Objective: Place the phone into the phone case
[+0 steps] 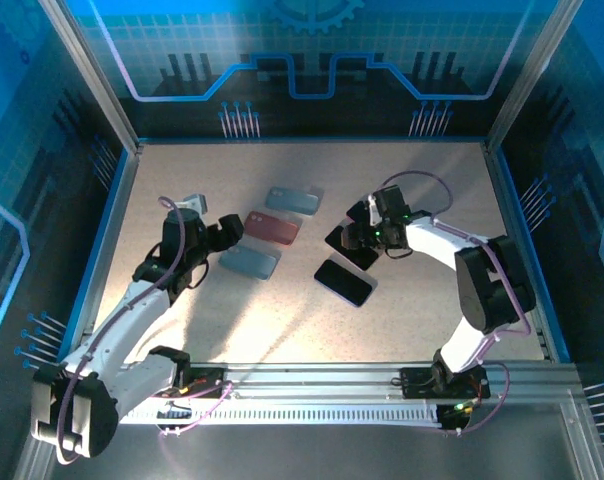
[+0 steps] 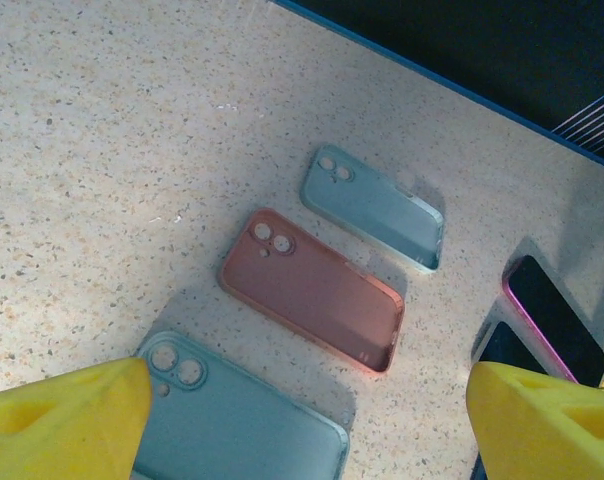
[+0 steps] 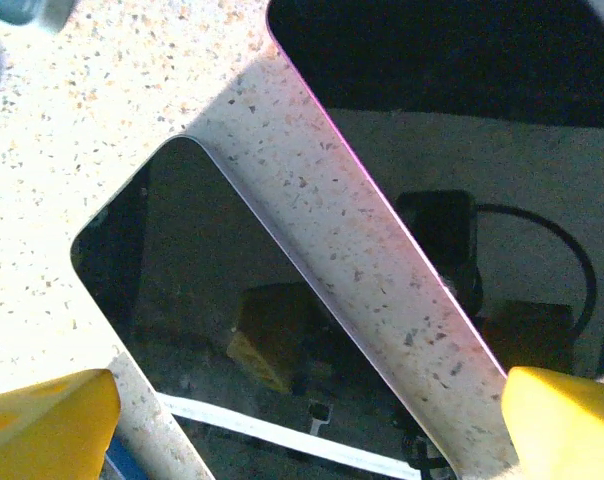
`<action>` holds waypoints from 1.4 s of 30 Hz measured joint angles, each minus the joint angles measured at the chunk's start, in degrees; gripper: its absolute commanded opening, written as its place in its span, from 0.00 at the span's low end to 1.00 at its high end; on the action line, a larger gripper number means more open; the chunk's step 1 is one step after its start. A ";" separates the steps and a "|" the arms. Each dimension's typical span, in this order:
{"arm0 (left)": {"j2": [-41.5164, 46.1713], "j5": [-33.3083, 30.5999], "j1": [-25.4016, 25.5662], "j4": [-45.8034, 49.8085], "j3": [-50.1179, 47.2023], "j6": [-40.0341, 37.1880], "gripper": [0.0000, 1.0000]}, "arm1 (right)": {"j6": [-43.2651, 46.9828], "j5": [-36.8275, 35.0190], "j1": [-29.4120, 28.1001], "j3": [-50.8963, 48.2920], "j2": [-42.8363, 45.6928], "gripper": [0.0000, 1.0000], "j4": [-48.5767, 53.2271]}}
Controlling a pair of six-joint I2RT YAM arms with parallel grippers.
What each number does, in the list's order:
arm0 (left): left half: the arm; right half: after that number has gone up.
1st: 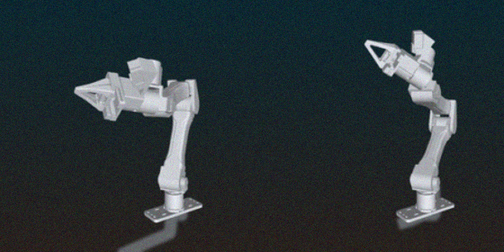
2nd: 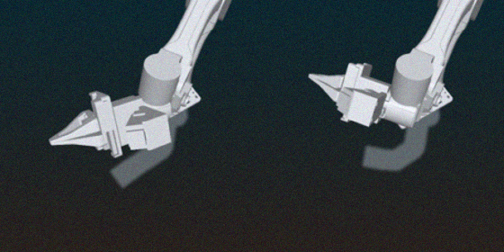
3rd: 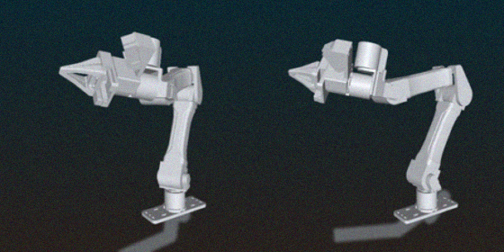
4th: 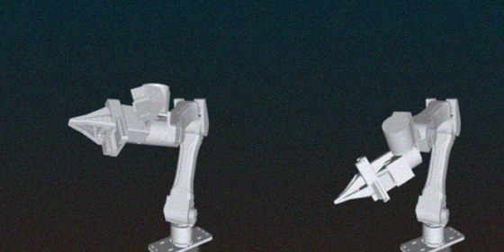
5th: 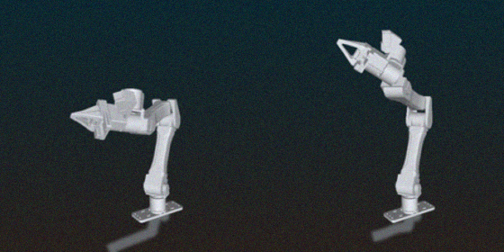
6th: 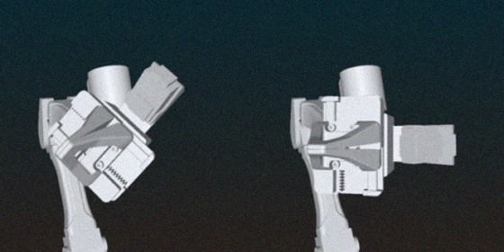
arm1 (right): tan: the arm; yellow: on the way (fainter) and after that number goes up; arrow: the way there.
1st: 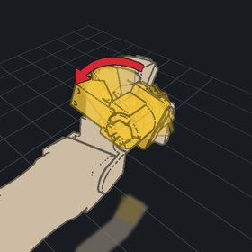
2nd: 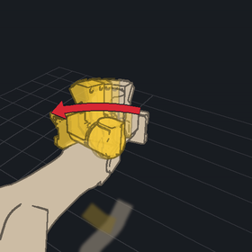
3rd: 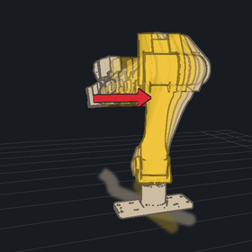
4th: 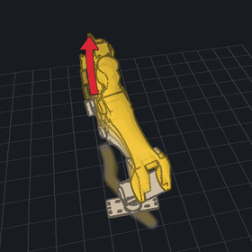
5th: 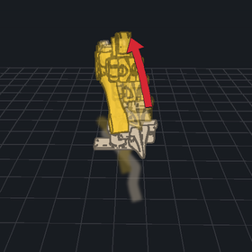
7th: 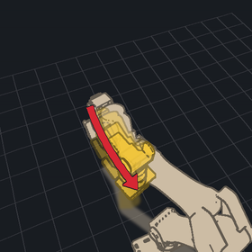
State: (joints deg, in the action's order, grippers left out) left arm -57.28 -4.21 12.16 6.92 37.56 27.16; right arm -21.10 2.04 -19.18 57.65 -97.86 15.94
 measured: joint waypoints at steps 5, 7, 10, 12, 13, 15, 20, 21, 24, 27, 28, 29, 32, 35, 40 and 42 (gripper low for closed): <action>-0.04 0.22 0.02 -0.22 -0.37 0.20 0.83 | -1.62 0.17 -0.37 0.11 -2.08 0.98 -0.09; -0.09 0.22 0.02 -0.42 -0.39 0.39 0.83 | -2.16 0.20 -0.42 0.11 -2.67 0.98 -0.09; -0.15 0.24 0.02 -0.79 -0.52 0.50 0.83 | -3.13 0.17 -0.79 0.11 -2.89 0.97 -0.02; -0.31 0.24 0.02 -0.92 -0.61 0.70 0.83 | -3.65 0.22 -1.14 0.11 -2.89 0.97 0.00; -0.42 0.24 0.02 -1.05 -0.66 0.90 0.83 | -4.00 0.28 -1.33 0.11 -2.89 0.97 0.11; -0.66 0.24 0.02 -1.20 -0.68 1.05 0.83 | -4.68 0.42 -1.68 0.09 -2.89 0.97 0.33; -0.96 0.24 0.00 -1.22 -0.68 1.05 0.83 | -5.97 0.20 -2.23 -0.90 -2.12 0.96 0.13; -0.96 0.24 0.02 -1.25 -0.68 1.05 0.83 | -6.21 0.17 -2.54 -1.09 -1.88 0.96 0.24; -1.09 0.24 0.00 -1.27 -0.70 1.05 0.83 | -7.04 0.17 -3.85 -1.36 -1.22 0.96 1.51; -1.18 0.24 0.02 -1.46 -0.87 1.05 0.83 | -7.43 -0.09 -5.66 -1.33 -0.70 0.96 2.97; -1.18 0.24 0.02 -1.64 -0.98 1.05 0.83 | -7.43 -0.15 -6.10 -1.33 -0.59 0.96 3.45; -1.18 0.24 0.02 -1.64 -1.01 1.05 0.83 | -7.43 -0.37 -6.62 -1.22 -0.52 0.96 4.17; -1.18 0.24 0.02 -1.66 -1.01 1.03 0.83 | -6.99 -2.08 -7.43 -0.17 -0.52 0.96 6.64; -1.18 0.24 0.02 -1.62 -1.01 1.01 0.83 | -5.05 -4.07 -7.56 2.21 -0.76 0.97 8.39; -1.18 0.57 0.02 -1.57 -1.01 0.81 0.83 | 0.39 -6.73 -8.55 8.17 -3.21 0.98 9.75; -1.18 0.66 0.02 -1.57 -1.01 0.79 0.82 | 2.51 -7.21 -9.01 10.29 -4.92 0.98 10.25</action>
State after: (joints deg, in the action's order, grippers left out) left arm -58.46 -3.55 12.19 5.34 36.56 27.94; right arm -18.59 -5.17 -28.18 67.94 -102.78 26.20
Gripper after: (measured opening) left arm 0.827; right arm 0.982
